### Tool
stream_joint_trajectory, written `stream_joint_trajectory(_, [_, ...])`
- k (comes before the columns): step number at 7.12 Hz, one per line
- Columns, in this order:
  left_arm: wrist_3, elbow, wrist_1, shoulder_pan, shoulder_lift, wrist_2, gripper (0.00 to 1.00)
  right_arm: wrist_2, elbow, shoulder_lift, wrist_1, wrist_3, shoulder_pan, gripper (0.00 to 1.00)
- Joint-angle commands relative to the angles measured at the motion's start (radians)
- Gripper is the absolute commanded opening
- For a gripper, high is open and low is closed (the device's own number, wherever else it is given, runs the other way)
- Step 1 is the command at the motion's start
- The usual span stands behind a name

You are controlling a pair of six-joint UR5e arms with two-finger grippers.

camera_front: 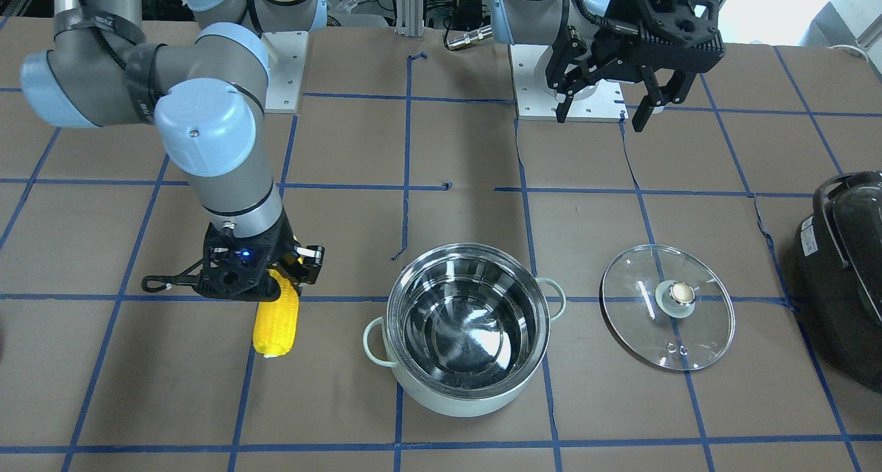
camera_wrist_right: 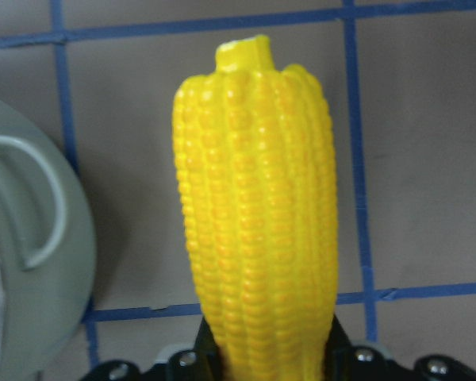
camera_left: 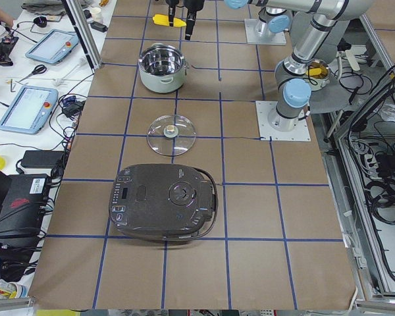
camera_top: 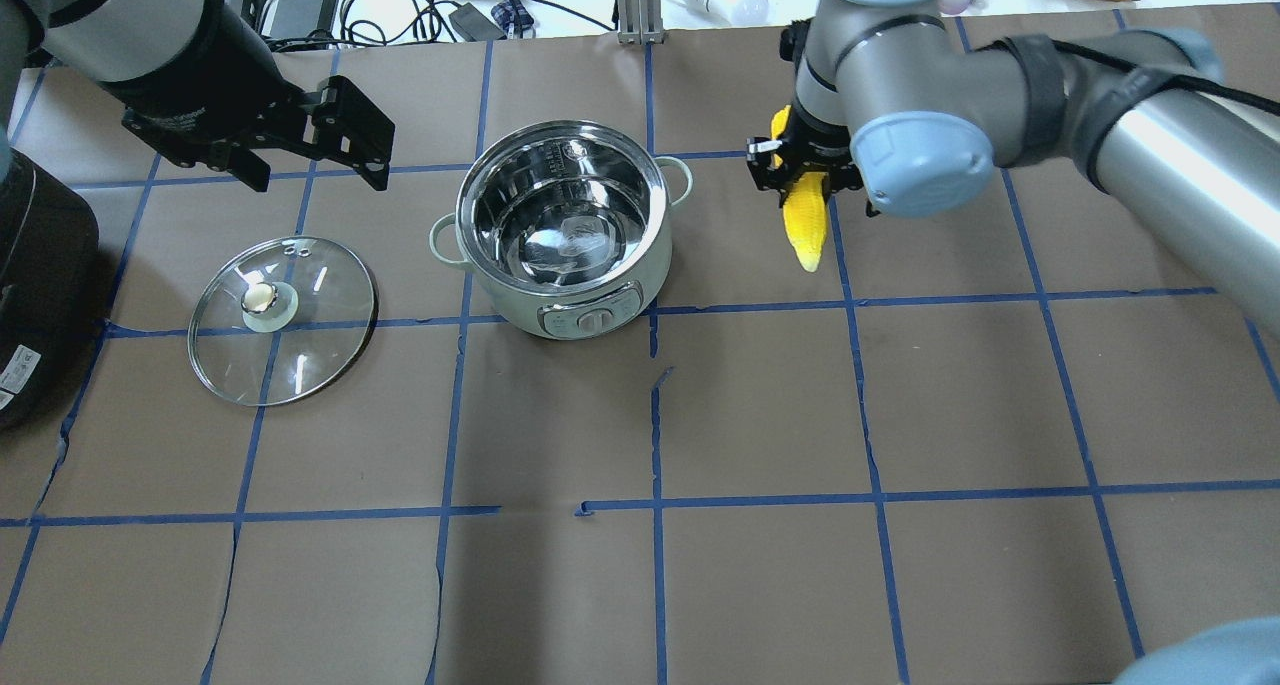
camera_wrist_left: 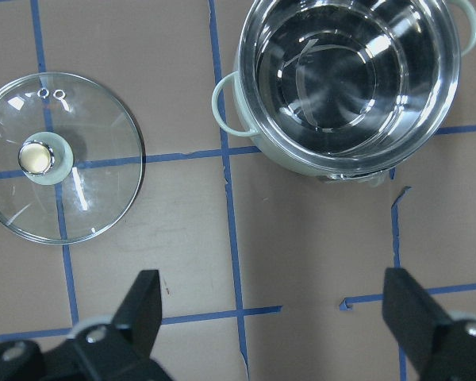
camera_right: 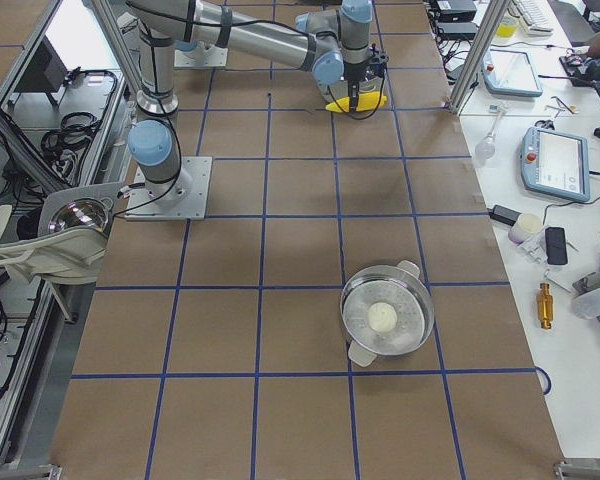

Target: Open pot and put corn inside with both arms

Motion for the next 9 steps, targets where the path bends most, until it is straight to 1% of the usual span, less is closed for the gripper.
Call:
stream_joint_trajectory(1, [-0.011, -0.020, 0.036, 0.001, -0.006, -0.007, 1.00, 0.005, -0.248, 0.148, 0.077, 0.200, 0.165, 0.00])
stream_joint_trajectory(2, [-0.004, -0.020, 0.045, 0.001, 0.000, -0.006, 1.00, 0.005, -0.274, 0.189, 0.068, 0.255, 0.225, 0.00])
stream_joint_trajectory(3, [-0.005, -0.022, 0.044, 0.004, 0.003, -0.006, 1.00, 0.011, -0.279, 0.241, -0.020, 0.263, 0.259, 0.00])
stream_joint_trajectory(4, [-0.007, -0.022, 0.044, 0.004, 0.003, -0.006, 1.00, 0.072, -0.284, 0.283, -0.085, 0.257, 0.279, 0.00])
stream_joint_trajectory(6, [-0.007, -0.022, 0.044, 0.004, 0.003, -0.006, 1.00, 0.083, -0.284, 0.290, -0.084, 0.250, 0.285, 0.00])
stream_joint_trajectory(7, [-0.005, -0.023, 0.042, 0.006, 0.003, -0.004, 1.00, 0.083, -0.276, 0.288, -0.066, 0.244, 0.287, 0.22])
stream_joint_trajectory(8, [-0.007, -0.022, 0.044, 0.006, 0.003, -0.004, 1.00, 0.083, -0.265, 0.288, -0.055, 0.239, 0.287, 0.99])
stream_joint_trajectory(9, [-0.007, -0.022, 0.044, 0.006, 0.003, -0.004, 1.00, 0.083, -0.259, 0.283, -0.044, 0.228, 0.287, 1.00])
